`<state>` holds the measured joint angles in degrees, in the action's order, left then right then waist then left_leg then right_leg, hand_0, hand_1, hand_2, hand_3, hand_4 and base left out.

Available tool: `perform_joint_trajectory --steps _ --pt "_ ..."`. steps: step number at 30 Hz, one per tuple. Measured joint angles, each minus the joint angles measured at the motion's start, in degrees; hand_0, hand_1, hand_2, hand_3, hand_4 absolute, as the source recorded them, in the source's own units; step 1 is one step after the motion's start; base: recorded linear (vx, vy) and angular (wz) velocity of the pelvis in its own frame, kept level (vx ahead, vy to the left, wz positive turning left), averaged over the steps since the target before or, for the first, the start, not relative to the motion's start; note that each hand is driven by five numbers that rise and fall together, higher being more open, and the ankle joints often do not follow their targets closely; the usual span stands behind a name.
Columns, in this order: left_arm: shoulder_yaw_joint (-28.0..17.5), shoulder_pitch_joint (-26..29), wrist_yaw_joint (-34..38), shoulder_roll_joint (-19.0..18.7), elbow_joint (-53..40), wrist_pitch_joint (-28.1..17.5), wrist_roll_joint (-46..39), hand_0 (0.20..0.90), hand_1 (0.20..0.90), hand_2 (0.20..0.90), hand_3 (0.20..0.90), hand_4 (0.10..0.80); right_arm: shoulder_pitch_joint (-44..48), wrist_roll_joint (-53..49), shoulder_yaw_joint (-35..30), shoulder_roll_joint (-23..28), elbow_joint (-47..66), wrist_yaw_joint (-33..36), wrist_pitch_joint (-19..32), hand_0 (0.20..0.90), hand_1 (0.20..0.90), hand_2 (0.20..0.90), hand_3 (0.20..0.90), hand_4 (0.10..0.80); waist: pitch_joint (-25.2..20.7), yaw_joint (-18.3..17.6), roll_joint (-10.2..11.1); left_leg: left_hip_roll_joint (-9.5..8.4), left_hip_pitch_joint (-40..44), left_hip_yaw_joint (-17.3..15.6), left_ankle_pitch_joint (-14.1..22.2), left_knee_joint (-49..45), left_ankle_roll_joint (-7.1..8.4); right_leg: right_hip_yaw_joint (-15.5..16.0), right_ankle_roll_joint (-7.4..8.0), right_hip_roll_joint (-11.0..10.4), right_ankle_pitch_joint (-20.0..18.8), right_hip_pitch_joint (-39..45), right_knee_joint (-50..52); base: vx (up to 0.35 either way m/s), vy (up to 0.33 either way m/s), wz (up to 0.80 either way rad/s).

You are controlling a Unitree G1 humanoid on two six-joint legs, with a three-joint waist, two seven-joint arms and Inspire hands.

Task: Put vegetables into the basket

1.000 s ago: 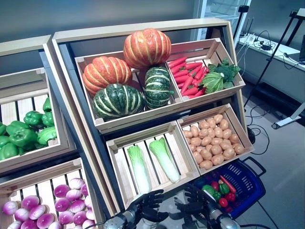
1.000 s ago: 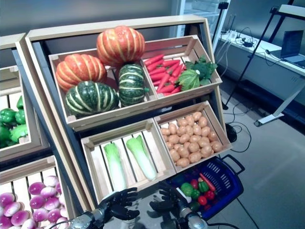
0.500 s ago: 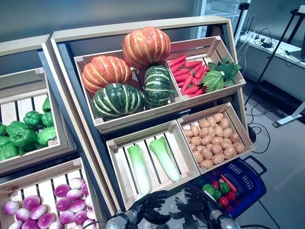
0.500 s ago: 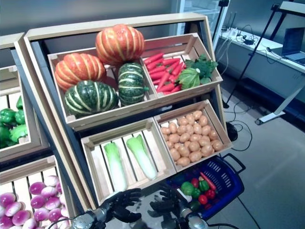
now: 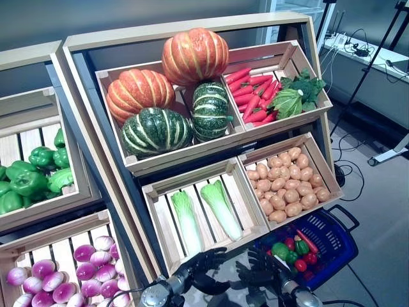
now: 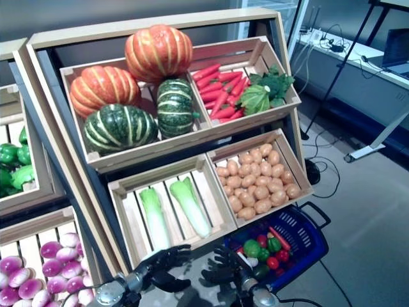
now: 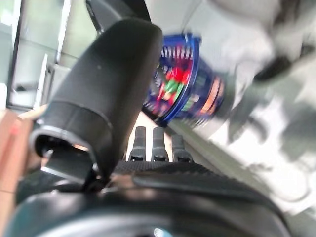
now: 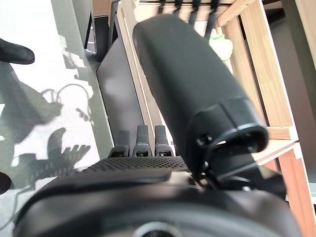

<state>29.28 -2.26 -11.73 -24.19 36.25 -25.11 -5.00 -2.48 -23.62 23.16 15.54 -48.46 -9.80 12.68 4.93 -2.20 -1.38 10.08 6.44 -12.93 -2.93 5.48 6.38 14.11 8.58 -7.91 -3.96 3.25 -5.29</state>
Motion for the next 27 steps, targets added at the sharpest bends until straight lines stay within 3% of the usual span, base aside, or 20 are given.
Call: perform_joint_trajectory --steps 2,4,5,7,9,11,16,20,23,27 --pt "-0.1 1.5 9.3 -5.7 -6.5 -3.4 12.5 0.900 0.900 0.900 0.900 0.800 -0.2 -1.6 0.0 1.0 1.0 0.0 -0.7 0.900 0.900 0.900 0.900 0.800 0.4 0.0 -0.5 -0.07 0.2 0.0 0.0 0.0 0.01 0.0 0.04 -0.1 0.0 0.4 0.0 0.045 0.046 0.01" --pt "-0.1 3.4 14.4 -10.1 -10.0 -3.6 20.9 0.900 0.900 0.900 0.900 0.800 -0.4 -1.6 -0.1 2.0 1.6 0.0 -1.0 0.900 0.900 0.900 0.900 0.800 0.6 0.0 -0.9 -0.07 0.5 0.0 0.0 0.0 0.01 -0.1 0.03 0.0 0.0 0.6 0.0 0.043 0.031 -0.01" --pt "-0.8 5.1 18.8 -14.1 -11.6 -4.5 26.8 0.900 0.900 0.900 0.900 0.800 -0.4 -1.6 -0.4 2.4 1.7 0.0 -1.0 0.900 0.900 0.900 0.900 0.800 0.7 -0.1 -1.2 -0.03 0.7 0.0 0.0 0.0 0.04 0.0 0.04 0.0 0.0 0.8 0.0 0.033 0.014 0.01" --pt "-1.2 7.8 24.2 -17.2 -11.6 -4.5 33.4 0.900 0.900 0.900 0.900 0.800 -0.9 -1.5 -0.4 3.4 1.9 0.0 -1.1 0.900 0.900 0.900 0.900 0.800 0.9 -0.1 -1.7 -0.06 1.0 0.0 0.0 0.0 0.05 0.0 0.06 0.0 0.0 1.1 0.0 0.077 0.021 0.01" --pt "-1.1 10.0 27.5 -23.2 -15.0 -4.5 41.1 0.900 0.900 0.900 0.900 0.800 -2.1 -1.5 -0.5 4.1 2.2 -0.1 -1.1 0.900 0.900 0.900 0.900 0.800 0.9 -0.3 -1.8 0.01 1.1 0.0 0.0 0.0 0.07 0.1 0.06 0.0 0.0 1.2 0.0 0.095 0.023 0.02" --pt "-1.3 10.8 30.6 -25.5 -16.4 -4.4 45.0 0.900 0.900 0.900 0.900 0.800 -3.4 -1.5 -1.0 4.5 2.9 -0.1 -1.3 0.900 0.900 0.900 0.900 0.800 0.8 -0.3 -2.0 -0.10 1.1 0.0 0.0 0.0 0.07 0.1 0.12 -0.1 0.1 1.3 0.0 0.074 0.025 0.01" --pt "0.6 11.9 36.0 -27.7 -17.7 -2.5 55.1 0.900 0.900 0.900 0.900 0.800 -4.9 -1.5 -2.0 4.4 4.0 -0.1 -1.6 0.900 0.900 0.900 0.900 0.800 0.8 -1.9 -2.0 -0.16 1.2 -0.2 0.0 -0.3 0.10 0.0 0.10 -0.1 0.1 1.3 0.2 0.002 0.050 0.00" --pt "9.4 16.8 38.6 -27.9 -14.4 0.9 61.1 0.900 0.900 0.900 0.900 0.800 -3.3 -2.2 -1.9 5.9 4.0 -0.4 -1.6 0.900 0.900 0.900 0.900 0.800 1.0 -2.8 -2.3 -0.18 -0.9 -0.4 -0.1 -1.1 0.12 -0.6 -0.13 -0.4 0.2 -1.4 1.8 -0.151 0.082 -0.06" --pt "15.7 24.1 41.0 -27.9 -8.6 2.7 63.0 0.900 0.900 0.900 0.900 0.800 1.8 -6.1 -1.4 9.0 5.3 -0.4 -1.6 0.900 0.900 0.900 0.900 0.800 4.6 -3.3 -2.7 -0.14 -6.1 -0.6 0.2 -5.8 -0.23 -1.2 -0.45 -1.4 0.8 -7.3 7.0 -0.258 0.055 -0.08" --pt "18.1 32.5 43.5 -28.1 -1.7 5.8 64.0 0.900 0.900 0.900 0.900 0.800 10.2 -9.5 -0.1 12.0 6.3 -0.4 -1.6 0.900 0.900 0.900 0.900 0.800 11.3 -4.1 -1.7 0.43 -13.2 -0.8 1.8 -13.8 -0.61 -3.1 -1.75 -2.9 4.1 -16.0 17.6 -0.228 0.048 -0.05"
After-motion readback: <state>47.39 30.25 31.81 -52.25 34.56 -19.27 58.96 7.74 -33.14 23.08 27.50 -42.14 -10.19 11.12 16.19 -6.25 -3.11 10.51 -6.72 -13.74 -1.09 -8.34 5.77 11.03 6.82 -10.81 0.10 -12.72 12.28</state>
